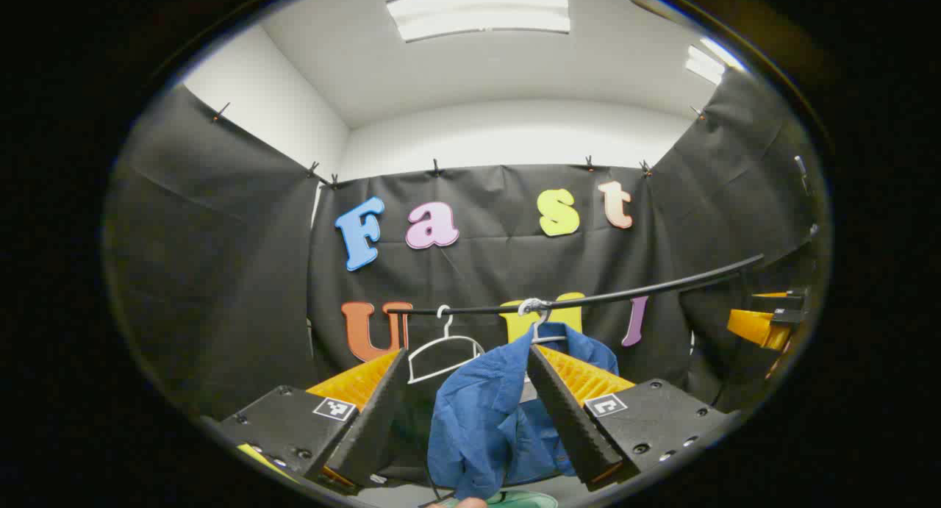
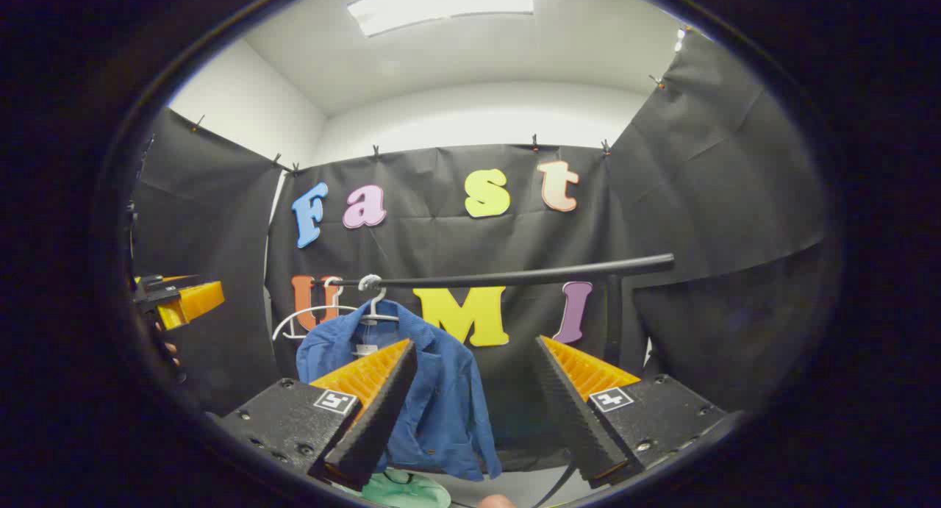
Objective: Grasp the clothes on the hanger with both hands and then place them into the laundry hamper below.
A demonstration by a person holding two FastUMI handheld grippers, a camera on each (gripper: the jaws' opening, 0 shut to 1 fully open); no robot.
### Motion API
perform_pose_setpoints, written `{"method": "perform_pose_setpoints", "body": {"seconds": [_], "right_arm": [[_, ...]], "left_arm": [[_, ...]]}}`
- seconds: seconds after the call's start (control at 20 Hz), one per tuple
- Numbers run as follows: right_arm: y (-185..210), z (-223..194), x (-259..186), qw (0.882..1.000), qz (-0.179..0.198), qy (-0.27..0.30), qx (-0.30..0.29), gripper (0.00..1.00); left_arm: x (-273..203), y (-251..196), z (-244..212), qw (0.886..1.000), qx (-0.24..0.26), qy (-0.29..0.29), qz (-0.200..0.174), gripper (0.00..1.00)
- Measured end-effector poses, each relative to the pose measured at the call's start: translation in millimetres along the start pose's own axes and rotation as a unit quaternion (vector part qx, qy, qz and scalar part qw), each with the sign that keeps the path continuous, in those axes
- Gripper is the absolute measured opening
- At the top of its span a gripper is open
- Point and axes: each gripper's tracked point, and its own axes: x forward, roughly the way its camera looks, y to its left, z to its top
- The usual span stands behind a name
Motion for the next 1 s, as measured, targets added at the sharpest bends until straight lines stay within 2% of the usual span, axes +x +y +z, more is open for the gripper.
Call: {"method": "perform_pose_setpoints", "body": {"seconds": [0.45, 0.65, 1.0], "right_arm": [[28, -1, 19, 0.999, 0.034, 0.01, 0.01, 0.99], [36, -11, 26, 0.999, 0.035, 0.022, 0.013, 0.99], [55, -49, 41, 0.998, 0.014, 0.058, 0.027, 0.97]], "left_arm": [[-7, 11, 13, 1.0, -0.001, -0.009, 0.013, 0.98], [-7, 19, 5, 1.0, -0.008, 0.0, 0.021, 0.98], [3, 0, -27, 0.999, -0.027, 0.019, -0.017, 0.99]]}}
